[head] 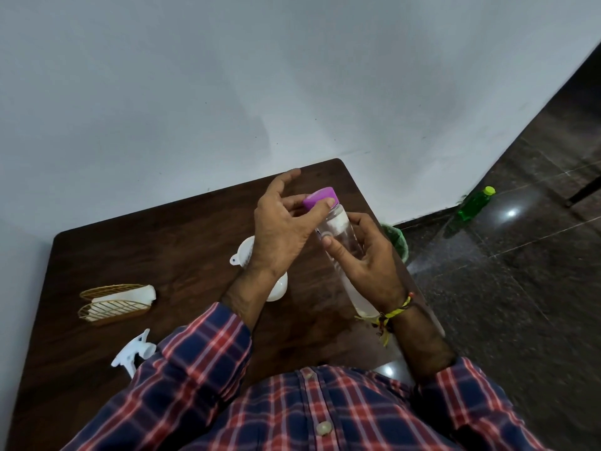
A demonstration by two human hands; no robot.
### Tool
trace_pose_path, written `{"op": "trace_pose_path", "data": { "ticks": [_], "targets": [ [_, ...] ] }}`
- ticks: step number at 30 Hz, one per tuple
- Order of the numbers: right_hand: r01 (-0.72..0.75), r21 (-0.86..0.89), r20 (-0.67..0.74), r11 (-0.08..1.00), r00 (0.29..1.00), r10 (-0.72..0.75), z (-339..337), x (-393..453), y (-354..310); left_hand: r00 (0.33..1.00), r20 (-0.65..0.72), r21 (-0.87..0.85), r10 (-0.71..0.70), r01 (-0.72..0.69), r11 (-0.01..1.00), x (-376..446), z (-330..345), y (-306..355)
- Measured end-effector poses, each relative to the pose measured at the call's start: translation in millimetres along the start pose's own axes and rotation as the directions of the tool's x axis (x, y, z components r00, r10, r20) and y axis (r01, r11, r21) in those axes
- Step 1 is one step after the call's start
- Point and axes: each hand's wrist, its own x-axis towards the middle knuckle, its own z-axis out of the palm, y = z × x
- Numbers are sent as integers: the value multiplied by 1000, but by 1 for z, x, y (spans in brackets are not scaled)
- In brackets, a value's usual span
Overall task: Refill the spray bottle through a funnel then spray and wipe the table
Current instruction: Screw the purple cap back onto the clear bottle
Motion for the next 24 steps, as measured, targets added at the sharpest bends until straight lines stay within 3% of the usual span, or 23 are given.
{"op": "trace_pose_path", "data": {
  "ticks": [6, 11, 14, 17, 24],
  "targets": [
    [10, -51, 62, 999, 998, -7, -5, 2, -10, 996, 85, -156, 23, -10, 988, -3, -15, 1],
    [112, -196, -6, 974, 993, -116, 7, 11, -38, 995, 88, -255, 40, -16, 967, -9, -38, 16],
    [129, -252, -56, 959, 988, -147, 27, 16, -65, 996, -53, -249, 77, -87, 965, -15, -67, 18],
    [115, -185, -55, 976, 990, -127, 60, 18, -92, 966, -245, -176, 82, -127, 976, -24, -106, 8],
    [89, -5, 13, 996, 996, -89, 167, 16, -117, 791, -608, -65, -73, 42, 997, -54, -218, -64]
  ]
}}
